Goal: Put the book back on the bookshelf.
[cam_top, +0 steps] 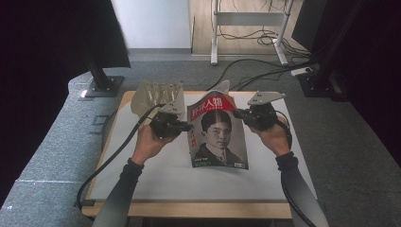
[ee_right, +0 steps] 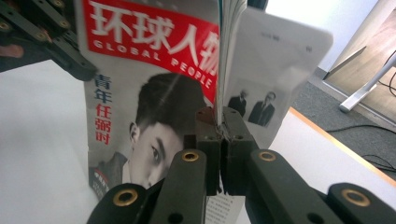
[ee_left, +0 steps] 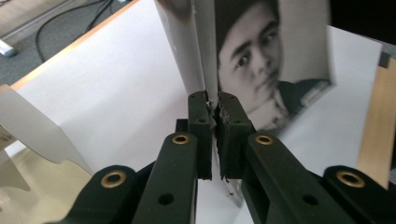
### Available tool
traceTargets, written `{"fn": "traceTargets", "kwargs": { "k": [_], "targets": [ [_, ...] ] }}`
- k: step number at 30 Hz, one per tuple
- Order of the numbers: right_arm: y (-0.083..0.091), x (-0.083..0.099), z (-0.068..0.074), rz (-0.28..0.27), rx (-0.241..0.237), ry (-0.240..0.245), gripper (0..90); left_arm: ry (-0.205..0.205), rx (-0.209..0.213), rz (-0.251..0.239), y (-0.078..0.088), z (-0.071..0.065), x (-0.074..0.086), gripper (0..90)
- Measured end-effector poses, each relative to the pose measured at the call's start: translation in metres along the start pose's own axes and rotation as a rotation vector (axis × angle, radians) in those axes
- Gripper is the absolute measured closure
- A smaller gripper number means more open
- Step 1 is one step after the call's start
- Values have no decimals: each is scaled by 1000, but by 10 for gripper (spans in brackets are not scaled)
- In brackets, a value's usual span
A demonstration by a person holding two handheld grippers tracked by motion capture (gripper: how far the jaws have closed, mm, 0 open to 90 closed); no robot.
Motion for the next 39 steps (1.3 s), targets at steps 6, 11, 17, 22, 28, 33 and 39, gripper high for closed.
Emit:
{"fn": "traceTargets", "kwargs": {
  "k": [6,11,17,22,28,33,39],
  "targets": [
    [11,12,0,-2,-7,-14,860,-47,34,13,9,-22,3,847],
    [24,23,2,-11,-19,-17,859,-103,52,38,5,-36,-4,782],
    [36,33,2,-26,-14,-17,859,-115,10,47,-2,-39,-16,725],
    [41,37,3,-29,-24,-12,859,-97,25,39,-6,-36,-22,695],
    [42,38,4,-30,-30,-6,859,-79,53,53,-18,-35,-29,655],
    [43,39,4,-32,-34,-4,857,-83,56,46,-22,-33,-30,744],
    [43,42,1,-36,-17,-11,825,-114,30,30,-20,-31,-29,864]
  ]
}}
Point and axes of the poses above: each handheld gripper's, and its own axes: y roughly backward along the jaws, x roughly out of its underside, z roughly to its left, the point moved 5 cm from there along -y, roughly forward along the jaws, and after that the axes turned 2 degrees about -z, right-handed, at the moved point
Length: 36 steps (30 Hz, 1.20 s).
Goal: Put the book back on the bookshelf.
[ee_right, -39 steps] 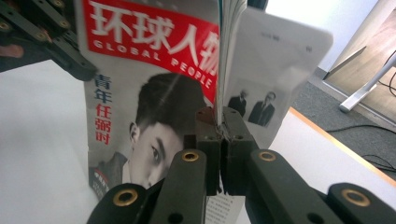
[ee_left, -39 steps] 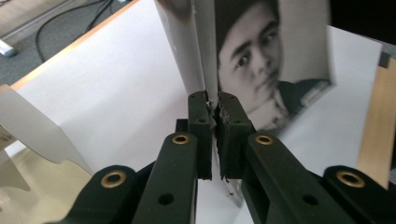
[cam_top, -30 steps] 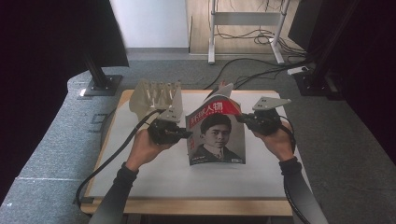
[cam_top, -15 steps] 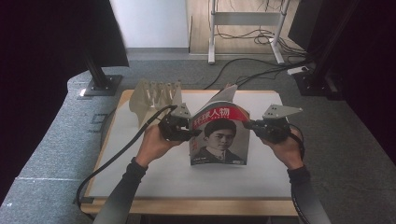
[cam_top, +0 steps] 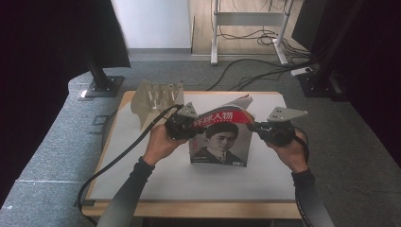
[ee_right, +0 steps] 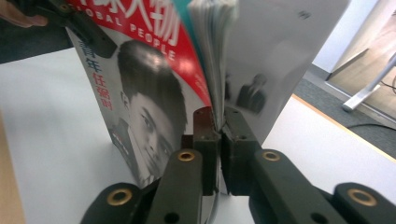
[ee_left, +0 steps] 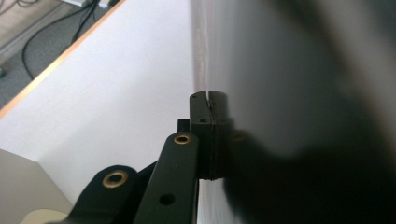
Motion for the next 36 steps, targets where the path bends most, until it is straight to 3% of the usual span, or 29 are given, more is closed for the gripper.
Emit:
{"fn": "traceTargets", "kwargs": {
  "k": [6,8,18,26,36],
  "targets": [
    [-1,10,-7,7,50,-32,663,4,28,-23,6,3,2,866],
    [-4,18,-9,18,64,-51,579,13,29,-29,10,5,3,867],
    [-22,51,-11,74,101,-112,349,55,13,-56,35,13,12,868],
    [-39,78,-7,107,120,-124,249,97,-25,-64,55,20,23,869],
    [-51,109,-3,143,108,-170,202,175,-67,-79,85,32,47,870]
  ]
}}
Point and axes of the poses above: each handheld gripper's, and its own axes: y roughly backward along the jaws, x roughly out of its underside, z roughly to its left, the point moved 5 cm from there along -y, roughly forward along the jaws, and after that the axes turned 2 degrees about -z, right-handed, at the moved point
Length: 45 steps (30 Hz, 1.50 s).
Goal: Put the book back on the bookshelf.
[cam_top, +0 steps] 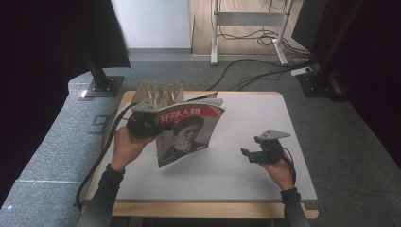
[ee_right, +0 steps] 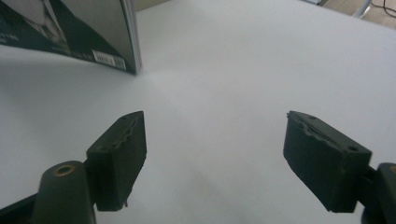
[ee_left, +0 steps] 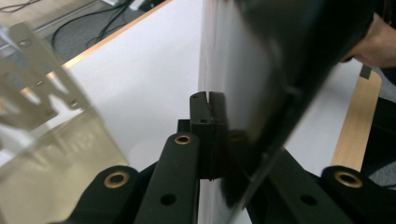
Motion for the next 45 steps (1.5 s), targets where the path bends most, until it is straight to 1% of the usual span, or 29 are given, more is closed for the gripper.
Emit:
{"fn": "traceTargets", "kwargs": {
  "k": [1,2,3,5,9,11,15,17,19,22,24,27,30,32,33,36,39,41,45],
  "targets": [
    [-2,3,0,4,0,0,194,10,-10,-3,3,2,2,870],
    [-3,6,0,7,1,2,188,10,-10,-3,3,2,2,870],
    [-5,9,0,15,-1,5,176,30,-25,-10,10,5,5,870],
    [-9,14,0,30,4,2,154,49,-40,-18,19,10,9,870],
    [-14,24,-1,46,19,0,129,76,-54,-30,32,15,13,870],
    [-17,31,-1,65,26,-4,111,88,-66,-36,39,19,16,870],
    [-23,43,-3,91,37,-21,16,109,-101,-41,53,27,21,870],
    [-25,46,-5,102,45,-22,0,120,-119,-44,61,31,24,869],
    [-28,50,-6,115,59,-19,0,136,-133,-51,68,37,28,870],
    [-32,56,-7,135,60,-19,0,167,-152,-67,81,45,34,870],
    [-35,60,-7,163,60,-17,0,185,-164,-71,88,51,38,870],
    [-35,60,-7,163,62,-13,0,211,-188,-71,99,59,44,870],
    [-35,60,-7,165,62,-17,0,234,-229,-69,109,68,49,870],
    [-35,60,-7,164,62,-20,0,249,-262,-69,115,75,53,869],
    [-35,60,-7,165,62,-20,0,261,-285,-72,117,79,54,869],
    [-35,60,-7,164,61,-22,0,284,-327,-78,120,89,57,870],
    [-36,60,-7,163,61,-22,0,302,-360,-84,117,100,57,869],
    [-36,60,-7,164,60,-23,0,312,-370,-92,114,105,56,870],
    [-36,60,-7,164,60,-23,0,332,-372,-105,104,117,52,869]
  ]
}}
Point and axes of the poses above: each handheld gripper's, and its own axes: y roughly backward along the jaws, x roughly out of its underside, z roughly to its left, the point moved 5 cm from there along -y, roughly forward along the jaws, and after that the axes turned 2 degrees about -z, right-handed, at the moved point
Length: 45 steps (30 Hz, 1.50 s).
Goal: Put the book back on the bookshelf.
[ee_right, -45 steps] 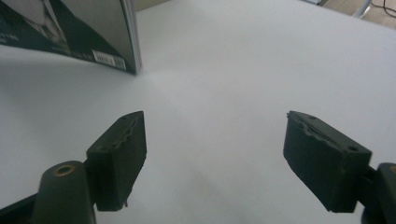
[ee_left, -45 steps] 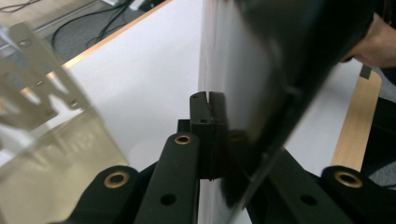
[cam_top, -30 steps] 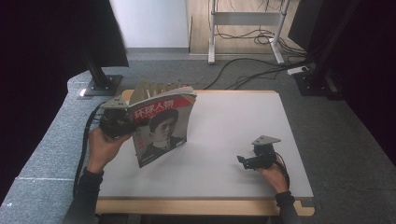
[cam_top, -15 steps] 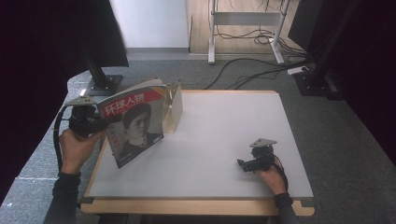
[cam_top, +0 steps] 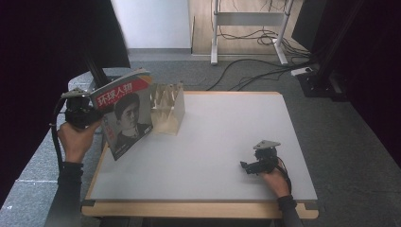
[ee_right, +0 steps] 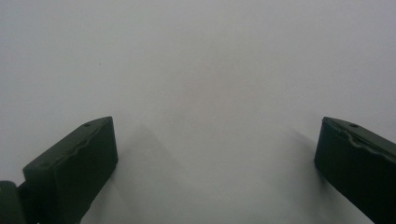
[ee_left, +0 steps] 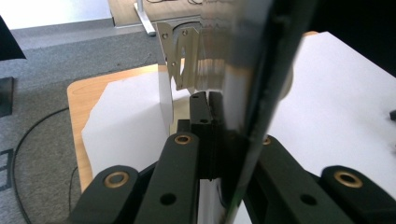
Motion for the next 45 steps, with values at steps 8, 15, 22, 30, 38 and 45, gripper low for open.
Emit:
{"fn": "traceTargets", "kwargs": {
  "k": [8,15,22,30,38,45],
  "targets": [
    [0,0,0,-1,0,-1,0,15,-29,-24,-32,6,-10,869],
    [0,0,0,-1,-1,0,0,45,-34,-80,-59,9,-18,869],
    [0,0,0,-3,0,1,0,42,-15,-141,-77,5,-10,867],
    [0,0,0,-1,-1,1,0,-19,-91,-39,-76,12,2,854],
    [0,0,0,-1,-1,1,0,27,-53,-51,-76,21,3,609],
    [0,0,0,-1,0,2,0,6,-60,-54,-70,22,5,260]
  ]
}}
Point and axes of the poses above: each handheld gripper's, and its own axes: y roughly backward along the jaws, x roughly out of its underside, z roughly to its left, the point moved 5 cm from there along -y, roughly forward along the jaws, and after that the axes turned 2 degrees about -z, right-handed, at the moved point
